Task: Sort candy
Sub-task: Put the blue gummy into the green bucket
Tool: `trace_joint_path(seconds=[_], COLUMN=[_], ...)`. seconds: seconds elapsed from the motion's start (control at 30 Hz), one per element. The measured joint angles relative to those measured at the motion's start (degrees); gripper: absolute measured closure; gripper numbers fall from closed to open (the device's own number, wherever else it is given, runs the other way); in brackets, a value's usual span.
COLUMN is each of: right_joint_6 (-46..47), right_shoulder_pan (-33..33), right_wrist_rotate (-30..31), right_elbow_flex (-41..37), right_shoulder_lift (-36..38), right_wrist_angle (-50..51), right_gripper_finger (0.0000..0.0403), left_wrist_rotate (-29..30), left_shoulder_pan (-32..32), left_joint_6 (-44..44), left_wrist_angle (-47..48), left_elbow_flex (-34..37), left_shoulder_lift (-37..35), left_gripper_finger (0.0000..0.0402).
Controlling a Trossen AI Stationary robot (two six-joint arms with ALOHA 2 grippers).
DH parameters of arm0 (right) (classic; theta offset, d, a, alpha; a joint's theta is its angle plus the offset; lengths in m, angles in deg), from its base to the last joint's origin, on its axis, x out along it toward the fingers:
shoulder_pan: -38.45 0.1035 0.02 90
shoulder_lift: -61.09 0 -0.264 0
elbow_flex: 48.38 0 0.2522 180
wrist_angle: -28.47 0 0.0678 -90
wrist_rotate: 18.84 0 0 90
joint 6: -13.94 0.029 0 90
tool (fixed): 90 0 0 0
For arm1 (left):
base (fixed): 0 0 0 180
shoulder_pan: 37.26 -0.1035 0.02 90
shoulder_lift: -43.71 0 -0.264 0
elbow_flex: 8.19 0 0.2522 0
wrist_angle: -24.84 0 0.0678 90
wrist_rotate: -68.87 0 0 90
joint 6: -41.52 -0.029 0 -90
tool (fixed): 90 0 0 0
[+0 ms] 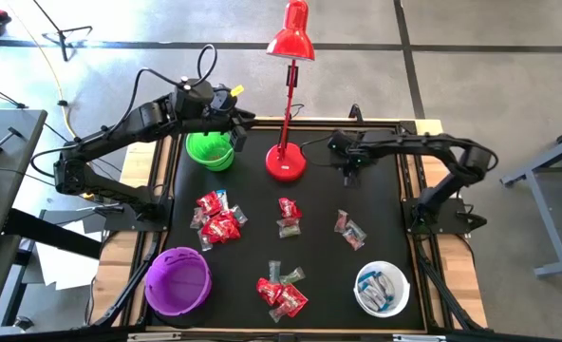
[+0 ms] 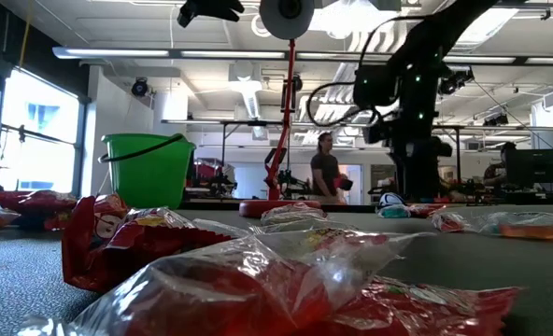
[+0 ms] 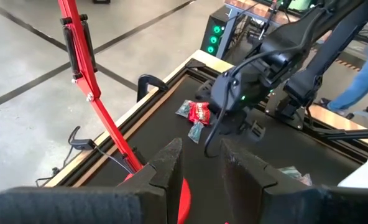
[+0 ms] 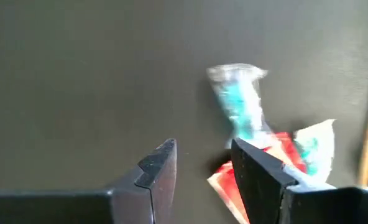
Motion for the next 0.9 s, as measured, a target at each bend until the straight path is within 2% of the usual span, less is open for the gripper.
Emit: trace_joint_path(seconds=[0.1, 0.2, 0.4, 0.73, 0.9], right_joint_6=[-0.24, -3.9, -6.02, -5.97, -2.81], right_shoulder_pan=[0.0, -0.02, -0.48, -3.55, -6.0], right_wrist_rotate=[6.75, 7.96, 0.67, -1.28, -8.48], right_elbow_flex=[0.0, 0.0, 0.0, 0.02, 0.02], right_shoulder_lift=[-1.81, -2.51, -2.91, -2.91, -2.97], right_wrist_angle=[-3.06, -4.08, -5.08, -7.48, -6.16], right_gripper_finger=[0.0254, 0.0254, 0.0254, 0.0254, 0.0254], left_wrist_rotate=[0.27, 0.26, 0.45, 0.36, 0.39], left_shoulder_pan=[-0.08, -0.6, -2.64, -6.3, -7.48], left_joint_6=[-1.39, -2.52, -4.03, -7.6, -8.62], left_wrist_angle=[0.01, 0.01, 0.01, -0.17, -0.16], left_elbow_flex=[0.0, 0.0, 0.0, 0.0, 0.01], left_shoulder_lift=[0.0, 0.0, 0.0, 0.0, 0.0], left_gripper_finger=[0.0311, 0.0311, 0.0311, 0.0311, 0.0311])
